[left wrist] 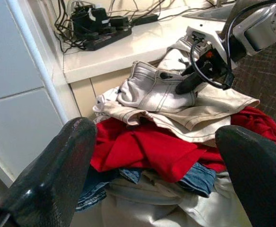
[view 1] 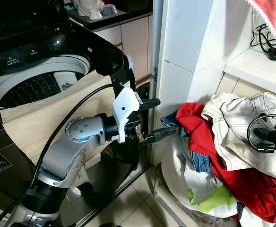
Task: Clothes washing
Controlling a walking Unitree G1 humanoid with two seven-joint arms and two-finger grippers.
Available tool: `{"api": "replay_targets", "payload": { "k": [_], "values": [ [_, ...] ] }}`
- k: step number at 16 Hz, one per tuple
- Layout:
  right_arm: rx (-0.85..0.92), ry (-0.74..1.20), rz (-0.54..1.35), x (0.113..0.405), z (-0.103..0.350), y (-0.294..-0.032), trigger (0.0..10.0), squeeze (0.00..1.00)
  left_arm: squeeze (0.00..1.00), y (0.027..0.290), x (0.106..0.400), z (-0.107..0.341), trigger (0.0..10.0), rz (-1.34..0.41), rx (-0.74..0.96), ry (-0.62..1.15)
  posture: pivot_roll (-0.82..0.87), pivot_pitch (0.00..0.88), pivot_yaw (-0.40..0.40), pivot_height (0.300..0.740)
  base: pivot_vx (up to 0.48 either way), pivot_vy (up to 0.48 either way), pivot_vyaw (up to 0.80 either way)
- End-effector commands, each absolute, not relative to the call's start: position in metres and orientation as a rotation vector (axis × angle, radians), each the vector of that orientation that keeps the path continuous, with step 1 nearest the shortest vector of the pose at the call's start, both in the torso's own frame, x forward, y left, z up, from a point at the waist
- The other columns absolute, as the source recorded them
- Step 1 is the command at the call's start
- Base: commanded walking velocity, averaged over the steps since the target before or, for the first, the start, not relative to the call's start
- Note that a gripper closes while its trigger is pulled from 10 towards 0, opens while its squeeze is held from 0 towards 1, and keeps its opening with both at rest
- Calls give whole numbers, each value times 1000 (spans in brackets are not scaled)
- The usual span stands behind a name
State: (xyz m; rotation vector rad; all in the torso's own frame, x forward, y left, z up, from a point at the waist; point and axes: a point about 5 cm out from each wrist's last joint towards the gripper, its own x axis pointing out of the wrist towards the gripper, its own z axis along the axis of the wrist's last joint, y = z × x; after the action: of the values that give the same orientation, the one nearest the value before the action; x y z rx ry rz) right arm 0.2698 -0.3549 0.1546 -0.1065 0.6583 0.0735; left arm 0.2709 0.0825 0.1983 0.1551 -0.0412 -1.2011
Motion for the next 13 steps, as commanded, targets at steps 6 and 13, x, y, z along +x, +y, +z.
{"api": "replay_targets", "payload": {
  "k": [6,13],
  "values": [
    [-86,618,83,274,160,-355,0,0,0,83,268,199,10000,-1221,164,-43,-107,0,57,740,0,0,0],
    [22,393,198,287,209,-339,0,0,0,85,282,198,10000,-1113,138,-12,-123,0,54,740,0,0,0]
  ]
}}
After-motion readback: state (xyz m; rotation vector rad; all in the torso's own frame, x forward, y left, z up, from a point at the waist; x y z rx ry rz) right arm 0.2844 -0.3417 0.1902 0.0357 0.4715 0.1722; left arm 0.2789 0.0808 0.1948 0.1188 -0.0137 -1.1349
